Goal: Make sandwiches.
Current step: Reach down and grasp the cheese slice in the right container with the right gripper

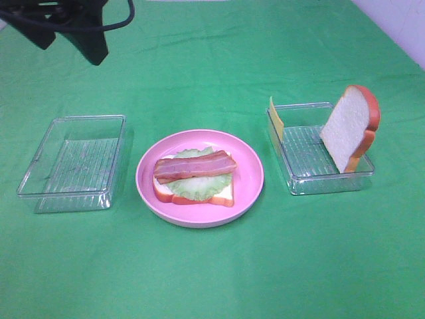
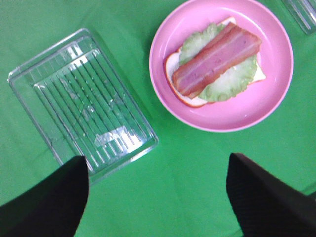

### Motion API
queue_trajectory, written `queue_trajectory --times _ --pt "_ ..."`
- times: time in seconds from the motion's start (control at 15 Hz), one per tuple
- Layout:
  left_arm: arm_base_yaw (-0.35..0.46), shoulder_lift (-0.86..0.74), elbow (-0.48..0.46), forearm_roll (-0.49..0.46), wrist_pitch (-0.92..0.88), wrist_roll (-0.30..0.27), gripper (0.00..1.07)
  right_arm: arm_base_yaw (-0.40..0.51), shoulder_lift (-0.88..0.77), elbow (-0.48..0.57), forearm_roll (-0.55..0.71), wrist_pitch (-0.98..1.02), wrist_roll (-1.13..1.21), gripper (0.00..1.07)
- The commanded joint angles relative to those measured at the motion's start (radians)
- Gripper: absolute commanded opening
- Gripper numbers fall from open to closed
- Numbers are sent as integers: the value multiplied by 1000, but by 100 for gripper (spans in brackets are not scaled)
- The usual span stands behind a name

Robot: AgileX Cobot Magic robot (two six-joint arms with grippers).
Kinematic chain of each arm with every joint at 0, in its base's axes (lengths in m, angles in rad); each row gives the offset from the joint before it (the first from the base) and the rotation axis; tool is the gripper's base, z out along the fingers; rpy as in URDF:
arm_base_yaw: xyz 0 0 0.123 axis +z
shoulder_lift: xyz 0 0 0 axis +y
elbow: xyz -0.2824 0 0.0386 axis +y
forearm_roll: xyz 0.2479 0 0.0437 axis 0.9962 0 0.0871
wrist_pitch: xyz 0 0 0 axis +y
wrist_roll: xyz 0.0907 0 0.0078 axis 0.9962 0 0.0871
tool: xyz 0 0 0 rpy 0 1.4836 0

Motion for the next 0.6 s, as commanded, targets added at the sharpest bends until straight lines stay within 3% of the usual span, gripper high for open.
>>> queue_trajectory --times 0.07,0.4,0.47,0.6 --pt "-2 -120 128 4 77 0 74 -1 -13 5 0 4 -7 69" --pt "-2 -423 523 4 18 1 74 -1 -13 5 4 4 -7 69" --pt "-2 -545 674 8 -20 3 74 -1 -13 5 4 4 -7 69" --pt "-2 -660 778 33 -43 3 74 -1 -13 5 4 4 -7 69"
